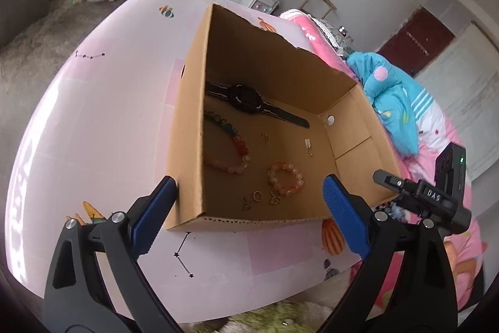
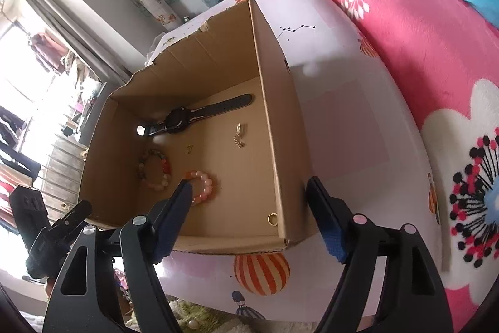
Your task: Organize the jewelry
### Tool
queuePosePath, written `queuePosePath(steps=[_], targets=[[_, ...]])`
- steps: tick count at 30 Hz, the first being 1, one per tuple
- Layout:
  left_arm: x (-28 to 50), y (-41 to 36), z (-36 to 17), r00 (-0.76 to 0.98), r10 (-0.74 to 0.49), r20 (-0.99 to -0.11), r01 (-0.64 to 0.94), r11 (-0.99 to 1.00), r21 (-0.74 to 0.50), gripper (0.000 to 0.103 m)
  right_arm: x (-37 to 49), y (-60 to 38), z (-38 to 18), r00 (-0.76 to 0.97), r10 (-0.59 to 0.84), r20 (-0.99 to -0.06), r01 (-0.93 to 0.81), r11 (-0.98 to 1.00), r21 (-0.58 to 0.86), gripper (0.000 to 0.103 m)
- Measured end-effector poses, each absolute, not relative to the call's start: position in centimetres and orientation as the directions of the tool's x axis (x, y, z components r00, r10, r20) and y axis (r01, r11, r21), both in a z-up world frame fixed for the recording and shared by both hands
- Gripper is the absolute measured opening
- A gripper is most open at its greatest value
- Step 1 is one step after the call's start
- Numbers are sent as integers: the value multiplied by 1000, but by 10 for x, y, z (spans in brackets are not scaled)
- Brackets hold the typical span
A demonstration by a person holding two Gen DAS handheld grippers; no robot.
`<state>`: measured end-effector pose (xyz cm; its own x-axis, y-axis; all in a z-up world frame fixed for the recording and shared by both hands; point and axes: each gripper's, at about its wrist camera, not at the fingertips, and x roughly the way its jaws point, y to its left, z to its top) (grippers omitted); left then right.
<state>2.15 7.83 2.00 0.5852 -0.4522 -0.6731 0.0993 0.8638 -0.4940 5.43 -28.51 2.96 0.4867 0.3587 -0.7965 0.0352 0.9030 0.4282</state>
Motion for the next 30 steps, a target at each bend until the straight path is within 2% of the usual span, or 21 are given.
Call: queuePosePath(steps=[4, 7, 10, 12, 14, 18, 21, 24, 26, 28, 30], targets=[[14, 81, 25, 624, -418, -660, 82, 875, -477, 90, 49, -289, 34, 508, 356, -784, 43, 899, 436, 75], [-4, 86, 42, 700, -343, -626, 72, 906, -416, 91, 34, -293, 50, 575, 274, -771, 46, 930, 364, 76], [-23, 87, 62, 781, -246, -573, 63, 945, -321, 92, 19, -295, 73, 652, 179, -737, 52, 959, 279, 83], [-31, 86, 76, 820, -202, -535, 51, 958, -283, 93, 11, -290, 92, 705, 129, -698, 35, 976, 215, 86], [-33, 85, 88, 838, -211, -504, 60, 953, -299, 95, 5, -282, 115, 775, 82, -626, 17, 988, 150, 96], [-30, 77, 107, 851, -185, -492, 23, 948, -317, 95, -4, -258, 150, 875, 4, -484, 8, 1000, 24, 97], [-32, 65, 120, 864, -130, -485, -8, 962, -272, 95, -9, -234, 163, 903, -4, -430, -18, 999, -46, 97], [-40, 49, 130, 880, -64, -471, -19, 985, -169, 95, -16, -216, 166, 906, 11, -422, -50, 996, -80, 97], [-45, 43, 132, 879, -57, -474, -15, 989, -146, 95, -23, -209, 168, 907, 64, -416, -96, 994, -56, 97], [-46, 37, 130, 867, -31, -498, -31, 993, -116, 95, -25, -203, 167, 890, 102, -445, -132, 991, -37, 97], [-43, 36, 123, 832, -25, -554, -31, 995, -92, 95, -17, -197, 163, 838, 139, -527, -171, 985, -11, 97]])
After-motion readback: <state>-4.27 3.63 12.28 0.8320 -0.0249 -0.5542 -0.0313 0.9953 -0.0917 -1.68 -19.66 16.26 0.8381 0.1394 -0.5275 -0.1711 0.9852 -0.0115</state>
